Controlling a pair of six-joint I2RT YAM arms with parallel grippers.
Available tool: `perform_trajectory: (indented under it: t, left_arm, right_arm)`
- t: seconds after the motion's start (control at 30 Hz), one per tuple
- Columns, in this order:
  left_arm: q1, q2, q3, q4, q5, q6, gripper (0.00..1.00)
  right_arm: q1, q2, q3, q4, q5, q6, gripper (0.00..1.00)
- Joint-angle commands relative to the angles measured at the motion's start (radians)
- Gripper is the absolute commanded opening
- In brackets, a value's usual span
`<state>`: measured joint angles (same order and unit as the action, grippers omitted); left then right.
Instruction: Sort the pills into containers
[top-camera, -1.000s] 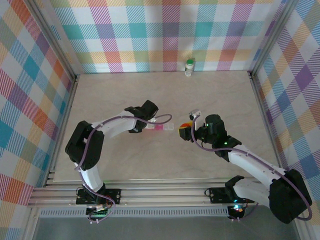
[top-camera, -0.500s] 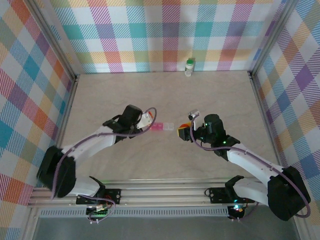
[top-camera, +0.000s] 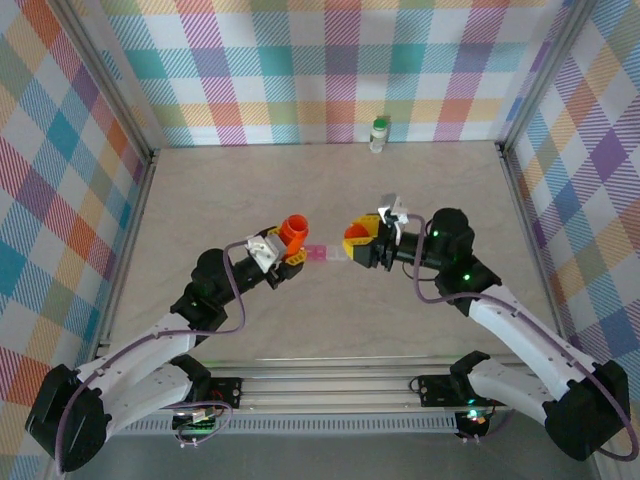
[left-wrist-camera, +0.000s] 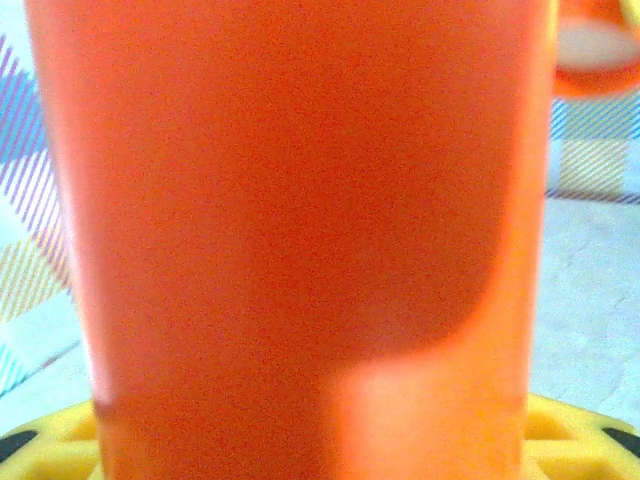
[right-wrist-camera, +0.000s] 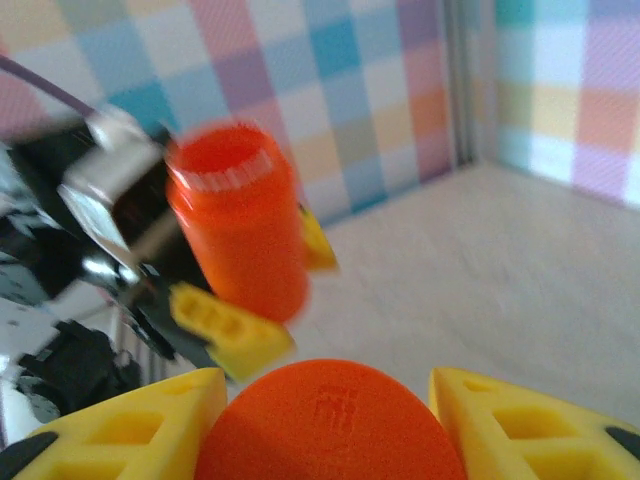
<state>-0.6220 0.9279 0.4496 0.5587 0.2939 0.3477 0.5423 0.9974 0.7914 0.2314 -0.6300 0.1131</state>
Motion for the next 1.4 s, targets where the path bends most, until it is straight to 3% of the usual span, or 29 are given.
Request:
perform_trajectory:
  t: [0.0,0.17,0.37,0.6,0.83,1.13,1.23,1.37]
  left_arm:
    - [-0.035,0.019,0.037,0.093,0.064,-0.013,0.0]
    - [-0.074,0.074,0.085,0.016,0.114,0.022,0.0]
    - [-0.093,0.109,0.087,0.025,0.156,0.007,0.0]
    - [-0.106,0.12,0.094,0.026,0.21,0.011,0.0]
    - [-0.126,0.125,0.1,0.018,0.219,0.024,0.0]
    - [-0.133,0.12,0.102,0.045,0.185,0.019,0.0]
    - [-0.132,0.116,0.11,0.046,0.198,0.02,0.0]
    - [-0.133,0.098,0.121,0.018,0.21,0.048,0.0]
  right_arm:
    - [-0.001,0.04,0.108,-0.022,-0.165,-0.079,0.0]
    - [0.013,0.097,0.195,-0.088,-0.185,-0.121,0.0]
    - [0.054,0.137,0.283,-0.33,-0.22,-0.311,0.0]
    - [0.073,0.17,0.328,-0.449,-0.235,-0.405,0.0]
    - [0.079,0.214,0.35,-0.455,-0.274,-0.423,0.0]
    - [0.097,0.26,0.387,-0.585,-0.341,-0.514,0.0]
    - [0.106,0.282,0.425,-0.755,-0.366,-0.653,0.0]
    - [0.107,0.303,0.474,-0.979,-0.306,-0.838,0.03]
